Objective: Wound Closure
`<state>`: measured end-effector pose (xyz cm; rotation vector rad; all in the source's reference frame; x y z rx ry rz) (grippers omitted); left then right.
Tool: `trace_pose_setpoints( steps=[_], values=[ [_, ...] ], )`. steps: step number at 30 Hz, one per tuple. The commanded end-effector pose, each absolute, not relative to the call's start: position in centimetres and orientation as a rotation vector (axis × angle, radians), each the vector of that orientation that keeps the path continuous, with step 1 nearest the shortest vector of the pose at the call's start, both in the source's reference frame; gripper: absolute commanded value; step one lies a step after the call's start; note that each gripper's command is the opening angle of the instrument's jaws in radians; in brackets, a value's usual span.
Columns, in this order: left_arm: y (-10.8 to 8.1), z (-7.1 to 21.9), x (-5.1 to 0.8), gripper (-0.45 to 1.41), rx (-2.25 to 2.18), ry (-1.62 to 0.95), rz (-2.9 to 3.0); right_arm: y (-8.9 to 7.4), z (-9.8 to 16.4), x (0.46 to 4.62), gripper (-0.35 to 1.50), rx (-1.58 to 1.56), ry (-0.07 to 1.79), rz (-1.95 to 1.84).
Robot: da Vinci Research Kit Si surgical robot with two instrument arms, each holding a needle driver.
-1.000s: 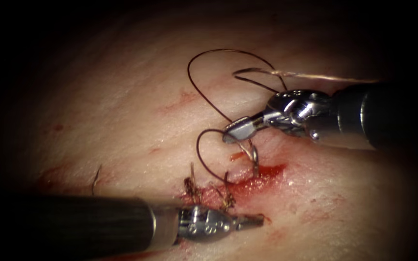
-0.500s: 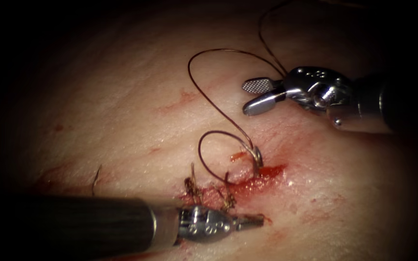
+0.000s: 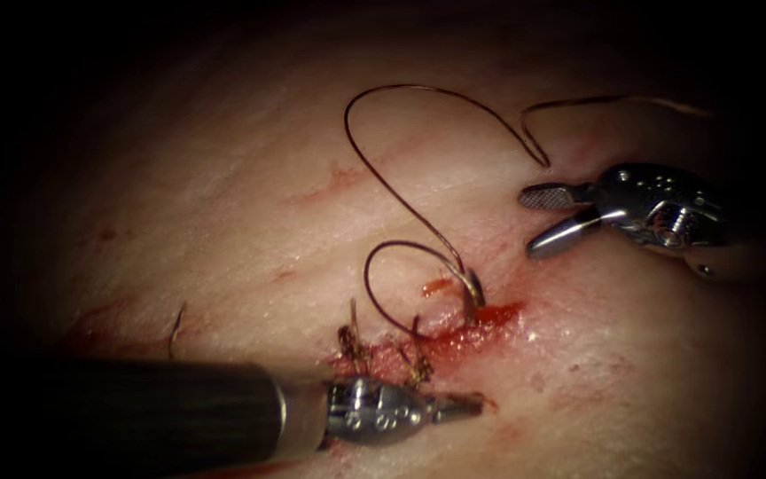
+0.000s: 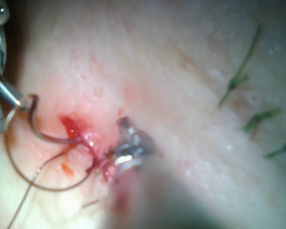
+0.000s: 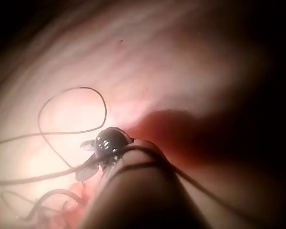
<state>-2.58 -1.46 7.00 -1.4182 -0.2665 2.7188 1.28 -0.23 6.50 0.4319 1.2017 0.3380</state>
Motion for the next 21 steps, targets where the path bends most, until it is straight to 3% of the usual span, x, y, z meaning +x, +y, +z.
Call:
trace_pose_setpoints(
  steps=[1,10,21],
  values=[
    [-1.51,7.06,-2.64,-0.45,-1.42,-0.271,2.717,-0.36,6.56,1.34,1.43,0.438,1.212,0.335],
    [-1.52,7.05,-2.63,-0.45,-1.42,-0.271,2.718,-0.77,6.5,1.65,1.33,0.3,1.353,0.212],
    [-1.52,7.05,-2.61,-0.45,-1.422,-0.272,2.718,-0.8,6.48,1.93,1.31,0.215,1.375,0.191]
  ],
)
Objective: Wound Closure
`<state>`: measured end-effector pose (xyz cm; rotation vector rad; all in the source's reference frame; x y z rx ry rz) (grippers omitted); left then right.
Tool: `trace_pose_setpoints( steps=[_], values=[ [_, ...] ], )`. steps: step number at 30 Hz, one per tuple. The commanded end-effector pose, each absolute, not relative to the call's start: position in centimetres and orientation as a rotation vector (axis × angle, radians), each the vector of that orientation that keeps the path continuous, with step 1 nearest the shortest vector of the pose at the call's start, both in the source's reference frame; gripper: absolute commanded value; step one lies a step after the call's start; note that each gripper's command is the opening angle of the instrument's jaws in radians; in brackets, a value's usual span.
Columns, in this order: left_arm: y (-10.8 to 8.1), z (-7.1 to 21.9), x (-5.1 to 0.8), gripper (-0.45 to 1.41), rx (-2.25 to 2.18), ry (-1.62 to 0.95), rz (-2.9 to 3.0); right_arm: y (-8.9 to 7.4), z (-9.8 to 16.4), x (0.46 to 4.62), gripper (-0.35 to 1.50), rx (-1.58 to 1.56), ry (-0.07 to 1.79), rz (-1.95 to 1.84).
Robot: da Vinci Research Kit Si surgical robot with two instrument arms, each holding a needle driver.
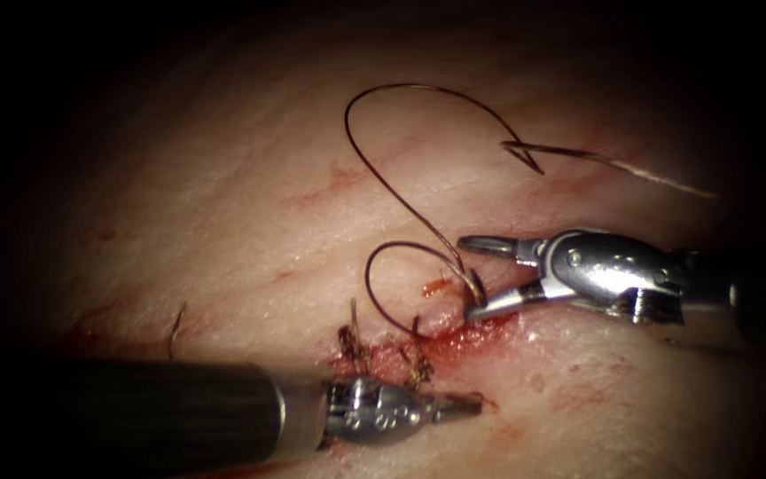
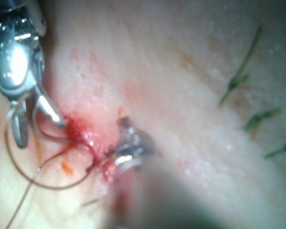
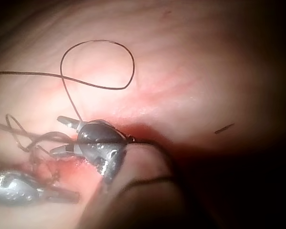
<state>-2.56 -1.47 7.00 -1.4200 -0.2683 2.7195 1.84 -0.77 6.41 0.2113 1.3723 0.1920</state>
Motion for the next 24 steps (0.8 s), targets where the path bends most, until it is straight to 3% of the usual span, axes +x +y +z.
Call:
trace_pose_setpoints(
  steps=[1,4,5,6,9,10,11,12,13,14,15,24],
  values=[
    [-1.52,7.05,-2.61,-0.45,-1.422,-0.272,2.718,-0.8,6.48,1.95,1.31,0.21,1.375,0.187],
    [-1.53,7.05,-2.6,-0.45,-1.422,-0.273,2.718,-0.77,6.5,1.99,1.3,0.197,1.376,0.182],
    [-1.53,7.05,-2.6,-0.45,-1.423,-0.274,2.719,-0.75,6.52,1.99,1.15,0.188,1.362,0.164],
    [-1.53,7.05,-2.6,-0.45,-1.423,-0.274,2.719,-0.75,6.52,1.99,1.15,0.188,1.362,0.164],
    [-1.53,7.04,-2.6,-0.45,-1.423,-0.273,2.719,-0.73,6.53,1.97,0.57,0.177,1.345,0.104],
    [-1.53,7.04,-2.6,-0.45,-1.423,-0.273,2.719,-0.73,6.53,1.97,0.57,0.177,1.345,0.104],
    [-1.53,7.04,-2.6,-0.45,-1.422,-0.273,2.718,-0.73,6.55,1.96,0.16,0.181,1.331,0.091],
    [-1.53,7.04,-2.6,-0.45,-1.422,-0.273,2.718,-0.73,6.55,1.96,0.16,0.181,1.331,0.091],
    [-1.54,7.04,-2.6,-0.45,-1.422,-0.274,2.718,-0.72,6.55,1.95,0.02,0.186,1.321,0.086],
    [-1.54,7.03,-2.6,-0.45,-1.423,-0.274,2.718,-0.72,6.56,1.93,-0.28,0.197,1.298,0.066],
    [-1.54,7.03,-2.6,-0.45,-1.423,-0.275,2.718,-0.71,6.56,1.92,-0.35,0.213,1.297,0.078],
    [-1.54,7.01,-2.6,-0.45,-1.423,-0.275,2.717,-0.87,6.63,1.93,-0.35,0.39,1.248,0.156]
  ],
)
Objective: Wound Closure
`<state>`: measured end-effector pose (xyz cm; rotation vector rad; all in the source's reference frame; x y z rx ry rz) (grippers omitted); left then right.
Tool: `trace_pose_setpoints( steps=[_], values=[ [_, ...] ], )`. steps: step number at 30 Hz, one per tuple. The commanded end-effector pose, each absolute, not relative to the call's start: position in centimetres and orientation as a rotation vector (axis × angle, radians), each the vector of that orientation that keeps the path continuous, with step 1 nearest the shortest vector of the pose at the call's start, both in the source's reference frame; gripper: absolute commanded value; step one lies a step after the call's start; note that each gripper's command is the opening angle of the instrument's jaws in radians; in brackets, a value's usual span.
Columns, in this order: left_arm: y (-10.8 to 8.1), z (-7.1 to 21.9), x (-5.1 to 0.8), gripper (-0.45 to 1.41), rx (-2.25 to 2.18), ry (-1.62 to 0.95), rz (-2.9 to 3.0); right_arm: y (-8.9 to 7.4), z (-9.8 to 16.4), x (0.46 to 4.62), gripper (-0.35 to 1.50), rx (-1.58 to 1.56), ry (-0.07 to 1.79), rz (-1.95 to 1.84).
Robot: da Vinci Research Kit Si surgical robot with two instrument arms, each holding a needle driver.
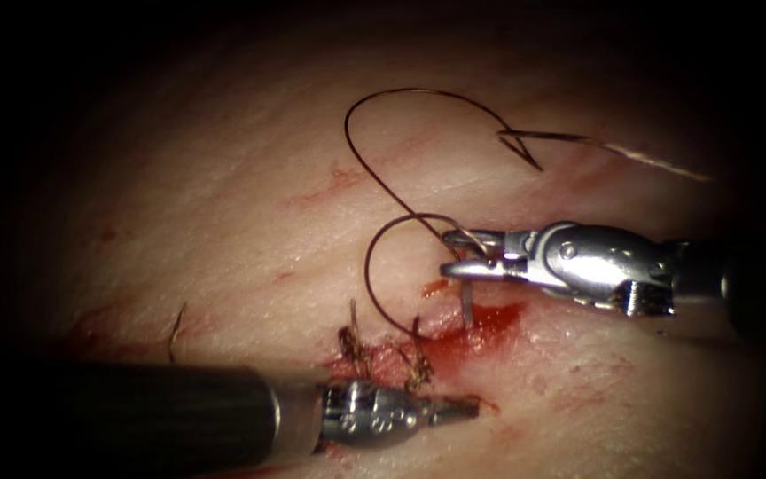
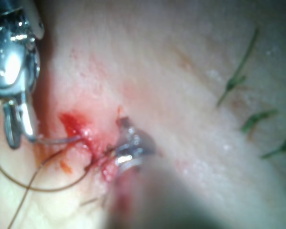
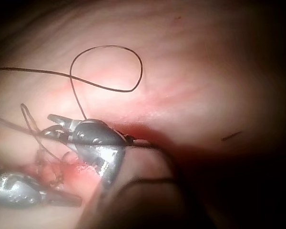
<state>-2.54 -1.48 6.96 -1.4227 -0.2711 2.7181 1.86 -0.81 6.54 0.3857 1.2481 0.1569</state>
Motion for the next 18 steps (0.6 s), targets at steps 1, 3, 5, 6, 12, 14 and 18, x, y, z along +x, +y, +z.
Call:
trace_pose_setpoints(
  steps=[1,3,5,6,12,14,18],
  values=[
    [-1.54,7.01,-2.6,-0.45,-1.423,-0.275,2.717,-0.86,6.66,1.93,-0.35,0.393,1.24,0.151],
    [-1.54,7.01,-2.6,-0.45,-1.423,-0.275,2.717,-0.85,6.68,1.92,-0.35,0.395,1.232,0.147],
    [-1.54,7.01,-2.59,-0.45,-1.423,-0.276,2.717,-0.87,6.72,1.92,-0.35,0.405,1.2,0.139],
    [-1.54,7.01,-2.59,-0.45,-1.423,-0.276,2.717,-0.87,6.72,1.92,-0.35,0.405,1.2,0.139],
    [-1.53,7.01,-2.61,-0.45,-1.422,-0.275,2.716,-0.83,6.73,1.93,-0.35,0.638,1.156,0.268],
    [-1.53,7.01,-2.61,-0.45,-1.422,-0.275,2.716,-0.84,6.73,1.94,-0.35,0.657,1.16,0.269],
    [-1.53,7.01,-2.6,-0.45,-1.423,-0.276,2.717,-0.89,6.76,1.95,-0.35,0.71,1.126,0.352]
  ],
)
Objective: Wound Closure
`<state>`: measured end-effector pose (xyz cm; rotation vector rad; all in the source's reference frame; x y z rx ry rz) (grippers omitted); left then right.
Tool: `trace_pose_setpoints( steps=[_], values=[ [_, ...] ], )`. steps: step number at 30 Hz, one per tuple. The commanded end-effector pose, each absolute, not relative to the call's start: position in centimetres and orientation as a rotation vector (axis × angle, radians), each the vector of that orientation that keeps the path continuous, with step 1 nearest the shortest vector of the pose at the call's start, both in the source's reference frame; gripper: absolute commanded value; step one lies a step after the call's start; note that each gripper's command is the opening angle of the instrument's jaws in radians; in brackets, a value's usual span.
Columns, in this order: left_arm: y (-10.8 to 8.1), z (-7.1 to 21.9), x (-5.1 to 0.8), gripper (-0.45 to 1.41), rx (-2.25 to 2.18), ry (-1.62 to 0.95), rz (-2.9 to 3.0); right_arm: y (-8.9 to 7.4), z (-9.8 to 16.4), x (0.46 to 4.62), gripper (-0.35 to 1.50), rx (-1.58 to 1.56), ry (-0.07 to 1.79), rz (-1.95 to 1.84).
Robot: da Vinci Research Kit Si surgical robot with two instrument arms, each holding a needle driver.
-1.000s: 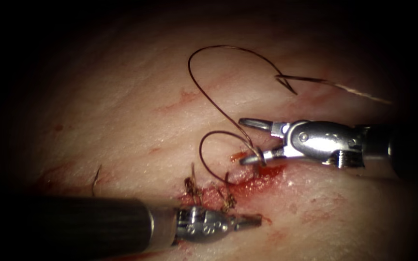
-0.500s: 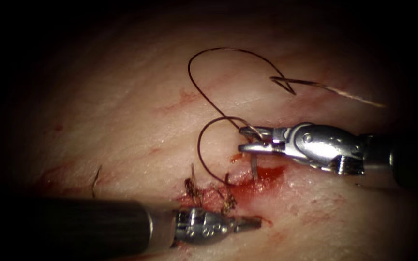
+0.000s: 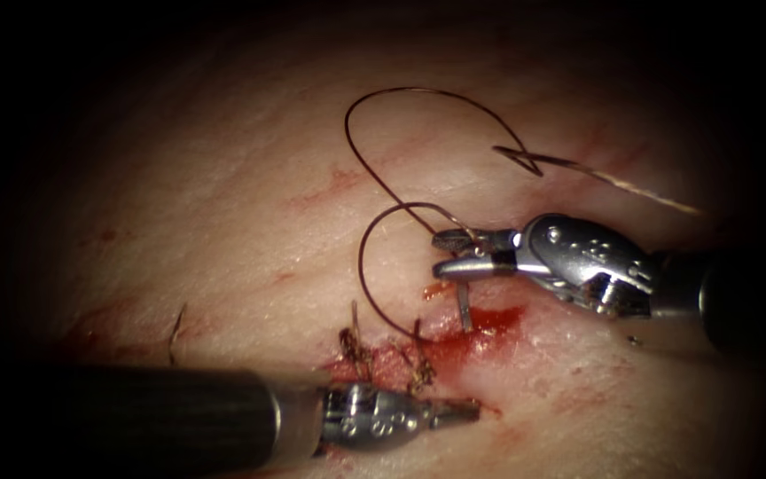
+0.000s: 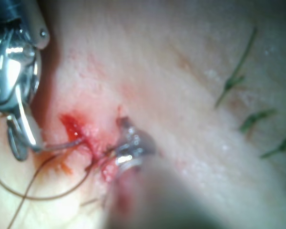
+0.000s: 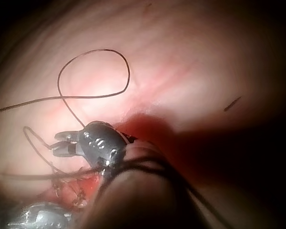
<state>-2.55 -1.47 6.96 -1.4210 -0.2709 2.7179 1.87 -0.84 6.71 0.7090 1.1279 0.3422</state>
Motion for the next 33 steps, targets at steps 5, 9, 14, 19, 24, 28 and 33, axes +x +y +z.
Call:
trace_pose_setpoints(
  steps=[5,9,14,19,24,28,33],
  values=[
    [-1.53,7.03,-2.61,-0.45,-1.422,-0.274,2.718,-0.78,6.7,1.99,-0.35,0.778,1.049,0.525],
    [-1.52,7.06,-2.59,-0.45,-1.421,-0.276,2.722,-0.79,6.7,1.97,-0.35,0.829,0.948,0.591],
    [-1.52,7.06,-2.58,-0.45,-1.418,-0.272,2.722,-0.77,6.72,1.88,-0.35,0.893,0.852,0.694],
    [-1.52,7.06,-2.59,-0.45,-1.417,-0.272,2.722,-0.72,6.73,1.94,-0.35,0.987,0.776,0.786],
    [-1.54,7.04,-2.6,-0.45,-1.413,-0.273,2.724,-0.58,6.82,2.03,-0.35,1.087,0.719,0.836],
    [-1.54,7.04,-2.6,-0.45,-1.414,-0.273,2.724,-0.55,6.86,2.12,-0.35,1.178,0.644,0.931],
    [-1.54,7.04,-2.6,-0.45,-1.414,-0.274,2.724,-0.55,6.87,2.16,-0.35,1.309,0.535,1.101]
  ],
)
